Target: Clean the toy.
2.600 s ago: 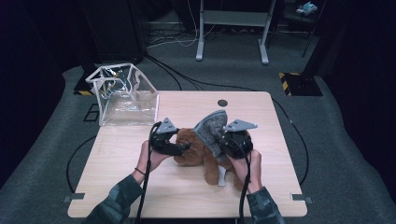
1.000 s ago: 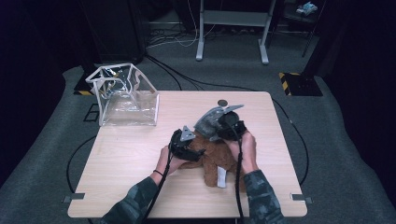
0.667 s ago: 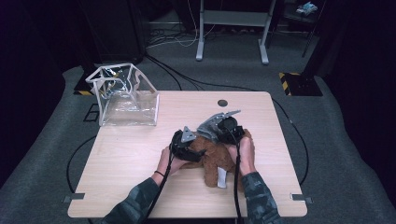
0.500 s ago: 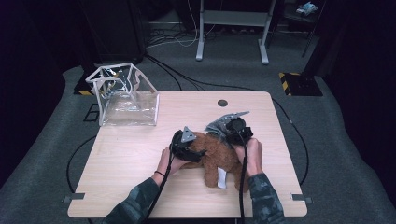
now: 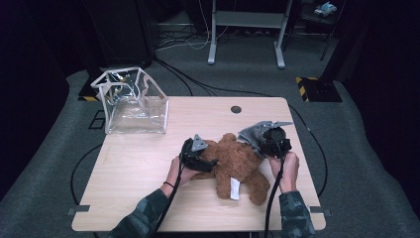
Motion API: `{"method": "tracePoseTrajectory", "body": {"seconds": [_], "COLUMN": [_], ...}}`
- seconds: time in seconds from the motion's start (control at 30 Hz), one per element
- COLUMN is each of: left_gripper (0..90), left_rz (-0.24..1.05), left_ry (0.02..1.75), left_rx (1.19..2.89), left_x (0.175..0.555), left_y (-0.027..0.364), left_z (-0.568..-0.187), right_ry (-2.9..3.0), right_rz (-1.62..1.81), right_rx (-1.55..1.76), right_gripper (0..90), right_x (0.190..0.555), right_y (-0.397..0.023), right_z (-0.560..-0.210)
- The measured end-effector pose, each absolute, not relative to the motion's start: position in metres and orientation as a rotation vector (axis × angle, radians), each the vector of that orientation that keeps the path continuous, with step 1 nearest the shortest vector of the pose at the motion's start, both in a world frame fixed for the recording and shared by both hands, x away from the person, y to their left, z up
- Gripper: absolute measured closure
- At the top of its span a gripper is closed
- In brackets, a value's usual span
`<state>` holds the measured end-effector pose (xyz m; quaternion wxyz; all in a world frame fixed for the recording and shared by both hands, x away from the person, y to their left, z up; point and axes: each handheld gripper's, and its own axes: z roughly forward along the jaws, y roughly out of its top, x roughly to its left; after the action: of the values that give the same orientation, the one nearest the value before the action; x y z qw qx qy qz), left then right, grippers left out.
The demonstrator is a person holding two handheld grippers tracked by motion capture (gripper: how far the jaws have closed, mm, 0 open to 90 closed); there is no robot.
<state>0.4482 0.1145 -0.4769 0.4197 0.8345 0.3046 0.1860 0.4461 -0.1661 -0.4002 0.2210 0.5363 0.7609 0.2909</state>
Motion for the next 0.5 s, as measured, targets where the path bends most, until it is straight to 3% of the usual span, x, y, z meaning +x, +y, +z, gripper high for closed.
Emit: {"method": "tracePoseTrajectory", "body": {"seconds": [0.13, 0.33, 0.43, 0.47, 0.5], "left_gripper": [12.2, 12.1, 12.1, 12.1, 12.1], "left_rz": [0.467, 0.468, 0.466, 0.466, 0.467], "left_ry": [0.765, 0.755, 0.754, 0.754, 0.753], "left_rx": [2.089, 2.103, 2.100, 2.100, 2.100], "left_x": [0.448, 0.447, 0.448, 0.448, 0.448], "left_y": [0.114, 0.115, 0.114, 0.114, 0.114], "left_z": [-0.477, -0.475, -0.476, -0.476, -0.476], "right_ry": [2.155, 2.335, 2.338, 2.338, 2.336], "right_rz": [0.947, 0.936, 0.849, 0.849, 0.827], "right_rx": [1.339, 1.229, 1.212, 1.212, 1.216], "right_gripper": [77.0, 74.4, 63.2, 63.2, 43.5], "right_x": [0.429, 0.429, 0.434, 0.434, 0.435], "right_y": [-0.134, -0.077, -0.063, -0.063, -0.061], "right_z": [-0.369, -0.392, -0.409, -0.409, -0.411]}}
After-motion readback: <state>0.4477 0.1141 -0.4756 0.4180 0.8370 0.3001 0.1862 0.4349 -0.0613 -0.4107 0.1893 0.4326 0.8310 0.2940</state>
